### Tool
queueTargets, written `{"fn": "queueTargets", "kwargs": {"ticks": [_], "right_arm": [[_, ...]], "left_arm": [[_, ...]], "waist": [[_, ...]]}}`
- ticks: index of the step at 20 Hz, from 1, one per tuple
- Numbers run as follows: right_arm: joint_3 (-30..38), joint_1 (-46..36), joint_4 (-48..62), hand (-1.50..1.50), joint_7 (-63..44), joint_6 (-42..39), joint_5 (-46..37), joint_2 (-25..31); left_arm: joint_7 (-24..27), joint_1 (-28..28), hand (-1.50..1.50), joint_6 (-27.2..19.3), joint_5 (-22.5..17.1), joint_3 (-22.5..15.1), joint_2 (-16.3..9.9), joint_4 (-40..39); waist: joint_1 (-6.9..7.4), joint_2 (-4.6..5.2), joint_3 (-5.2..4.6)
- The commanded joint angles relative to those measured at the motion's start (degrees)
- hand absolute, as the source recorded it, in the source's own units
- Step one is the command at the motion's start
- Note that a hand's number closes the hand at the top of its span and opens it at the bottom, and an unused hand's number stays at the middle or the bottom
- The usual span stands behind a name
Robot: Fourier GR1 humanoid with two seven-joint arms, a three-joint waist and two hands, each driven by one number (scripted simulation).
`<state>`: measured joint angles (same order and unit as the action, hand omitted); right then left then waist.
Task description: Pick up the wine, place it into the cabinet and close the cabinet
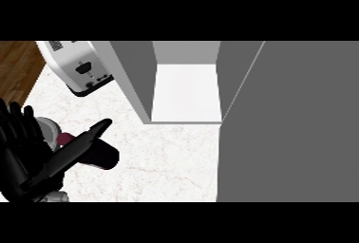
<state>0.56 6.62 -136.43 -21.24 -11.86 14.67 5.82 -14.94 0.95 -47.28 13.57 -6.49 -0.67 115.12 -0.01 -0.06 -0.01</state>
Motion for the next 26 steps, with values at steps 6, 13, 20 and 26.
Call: {"fn": "queueTargets", "kwargs": {"ticks": [6,13,20,26], "right_arm": [[0.4,2.2,-4.1,-1.50,-2.3,-0.5,1.6,-0.5],[0.0,-4.3,-1.9,-1.50,-5.2,1.2,0.5,-0.3],[-0.1,4.7,-3.5,-1.50,1.1,-3.3,0.8,-1.9],[0.4,-5.0,1.0,-1.50,-4.0,0.3,0.6,-1.4]], "left_arm": [[11.1,-9.9,-1.50,3.1,-9.1,2.3,0.6,-1.1],[15.4,-13.3,-1.50,5.1,-14.5,4.6,0.4,-3.5],[26.7,-17.4,-1.50,9.0,-23.5,6.7,0.7,-10.2],[30.0,-17.5,-1.50,10.6,-24.8,5.6,0.7,-14.7]], "waist": [[-0.06,-0.02,-0.01],[0.16,0.00,-0.01],[-0.06,-0.04,-0.01],[0.14,0.03,0.01]]}}
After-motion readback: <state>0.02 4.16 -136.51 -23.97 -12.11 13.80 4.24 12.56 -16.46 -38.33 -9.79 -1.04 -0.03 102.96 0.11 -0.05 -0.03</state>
